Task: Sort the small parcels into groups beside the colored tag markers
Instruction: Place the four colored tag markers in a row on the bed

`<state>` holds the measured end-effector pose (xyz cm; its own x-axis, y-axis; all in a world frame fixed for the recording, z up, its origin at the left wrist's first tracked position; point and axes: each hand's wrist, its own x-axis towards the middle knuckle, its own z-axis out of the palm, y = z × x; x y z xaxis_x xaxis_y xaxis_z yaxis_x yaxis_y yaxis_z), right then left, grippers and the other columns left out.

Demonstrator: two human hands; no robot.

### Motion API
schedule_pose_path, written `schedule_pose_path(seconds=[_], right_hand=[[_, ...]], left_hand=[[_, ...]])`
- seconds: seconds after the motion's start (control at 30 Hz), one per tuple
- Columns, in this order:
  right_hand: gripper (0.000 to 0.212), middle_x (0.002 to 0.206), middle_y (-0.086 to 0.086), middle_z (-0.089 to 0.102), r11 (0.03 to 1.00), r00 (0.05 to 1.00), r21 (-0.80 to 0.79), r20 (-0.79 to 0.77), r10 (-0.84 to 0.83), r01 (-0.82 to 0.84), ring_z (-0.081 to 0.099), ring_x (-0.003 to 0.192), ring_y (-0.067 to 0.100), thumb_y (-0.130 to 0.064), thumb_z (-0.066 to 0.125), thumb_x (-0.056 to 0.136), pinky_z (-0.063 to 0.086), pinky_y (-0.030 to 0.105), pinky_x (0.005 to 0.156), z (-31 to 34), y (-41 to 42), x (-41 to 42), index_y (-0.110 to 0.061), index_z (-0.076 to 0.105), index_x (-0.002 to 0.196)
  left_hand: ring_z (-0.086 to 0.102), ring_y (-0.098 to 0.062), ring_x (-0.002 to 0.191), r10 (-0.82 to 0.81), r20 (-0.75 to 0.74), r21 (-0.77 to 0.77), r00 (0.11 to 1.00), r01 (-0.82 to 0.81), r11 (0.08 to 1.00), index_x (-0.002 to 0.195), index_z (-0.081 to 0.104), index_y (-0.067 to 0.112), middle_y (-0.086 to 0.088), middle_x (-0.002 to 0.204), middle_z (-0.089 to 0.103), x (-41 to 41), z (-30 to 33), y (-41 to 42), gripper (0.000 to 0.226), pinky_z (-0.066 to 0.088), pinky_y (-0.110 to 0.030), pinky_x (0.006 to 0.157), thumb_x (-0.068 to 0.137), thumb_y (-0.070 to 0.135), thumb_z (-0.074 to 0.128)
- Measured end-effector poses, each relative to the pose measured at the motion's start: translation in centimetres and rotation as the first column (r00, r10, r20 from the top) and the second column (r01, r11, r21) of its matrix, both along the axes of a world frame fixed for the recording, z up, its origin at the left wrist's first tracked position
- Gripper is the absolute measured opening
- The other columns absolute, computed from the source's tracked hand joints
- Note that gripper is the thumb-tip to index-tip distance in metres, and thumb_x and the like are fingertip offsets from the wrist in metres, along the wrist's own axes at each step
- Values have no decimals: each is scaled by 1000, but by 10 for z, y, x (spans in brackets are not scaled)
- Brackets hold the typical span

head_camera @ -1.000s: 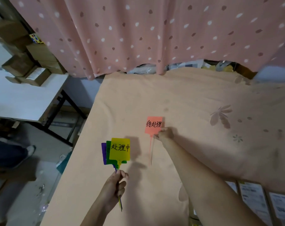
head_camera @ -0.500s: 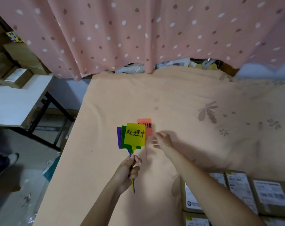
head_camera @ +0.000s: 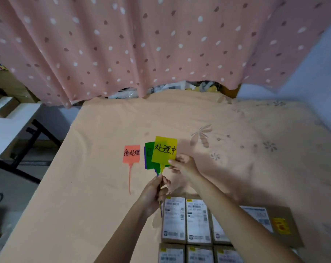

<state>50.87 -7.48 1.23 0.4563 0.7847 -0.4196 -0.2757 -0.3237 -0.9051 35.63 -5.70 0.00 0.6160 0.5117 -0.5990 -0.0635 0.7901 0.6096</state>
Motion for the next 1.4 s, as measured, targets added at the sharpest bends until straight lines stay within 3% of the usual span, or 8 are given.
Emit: schedule_pose_path(seconds=[0.3, 0.43, 0.6, 0.7, 0.8, 0.93, 1.1, 1.4], right_hand=[[7, 77, 5, 60, 998, 998, 34, 12, 57, -57, 64, 51, 2, -1, 59, 93, 54, 17, 52, 22, -67, 101, -4, 54, 96], [23, 81, 7, 63, 995, 998, 77, 10, 60, -60, 65, 49, 7, 5, 59, 91, 56, 18, 55, 33, -69, 111, -2, 53, 111], [28, 100, 17, 59, 978, 994, 176, -12, -108, 108, 63, 57, 15, 10, 58, 88, 56, 20, 54, 39, -36, 126, -6, 50, 110], [32, 95, 12, 59, 951, 965, 169, 4, -262, 258, 62, 64, 19, 10, 55, 88, 56, 22, 52, 41, -12, 147, -11, 52, 111], [34, 101, 20, 63, 932, 929, 127, 107, -354, 341, 62, 66, 24, 10, 54, 85, 49, 20, 44, 30, 5, 168, -14, 53, 109], [34, 99, 8, 61, 948, 916, -27, 267, -300, 318, 61, 59, 14, 11, 54, 83, 51, 15, 42, -22, 15, 178, -16, 56, 104], [36, 99, 15, 66, 940, 935, -207, 290, -206, 271, 62, 53, 16, 14, 55, 81, 55, 23, 44, -96, 17, 179, -22, 55, 85], [42, 99, 20, 56, 940, 959, -244, 213, -187, 238, 57, 59, 22, 20, 49, 82, 50, 17, 37, -136, 20, 176, -16, 53, 104]], left_hand=[[21, -7, 41, 5, -72, 105, 997, 3, 995, 74, 46, 15, 0, 67, 54, 97, 24, -71, 38, 14, -20, 38, 104, 31, 32], [21, -7, 40, 44, -77, 125, 996, -34, 992, 72, 47, 14, -1, 66, 53, 106, 34, -79, 39, 13, -20, 40, 105, 31, 32], [21, -7, 40, 88, -86, 110, 992, -79, 991, 74, 47, 13, -1, 66, 54, 97, 27, -70, 38, 15, -19, 38, 105, 30, 31], [23, -7, 38, 98, -134, 115, 986, -83, 990, 73, 47, 12, -2, 66, 55, 83, 18, -64, 38, 17, -18, 36, 105, 27, 31], [27, -8, 43, 105, -161, 92, 981, -91, 992, 73, 47, 13, 0, 63, 57, 65, 2, -56, 38, 17, -18, 35, 104, 29, 32], [28, -7, 40, 112, -170, 64, 979, -103, 993, 74, 47, 12, 0, 63, 56, 45, -12, -36, 38, 21, -17, 33, 104, 30, 33], [24, -6, 35, 148, -158, 19, 976, -147, 989, 72, 45, 12, 0, 60, 55, 30, -20, -20, 39, 19, -17, 32, 105, 28, 32], [24, -6, 36, 147, -148, -14, 978, -151, 988, 73, 46, 12, 0, 61, 55, 30, -29, -14, 38, 22, -17, 32, 104, 27, 32]])
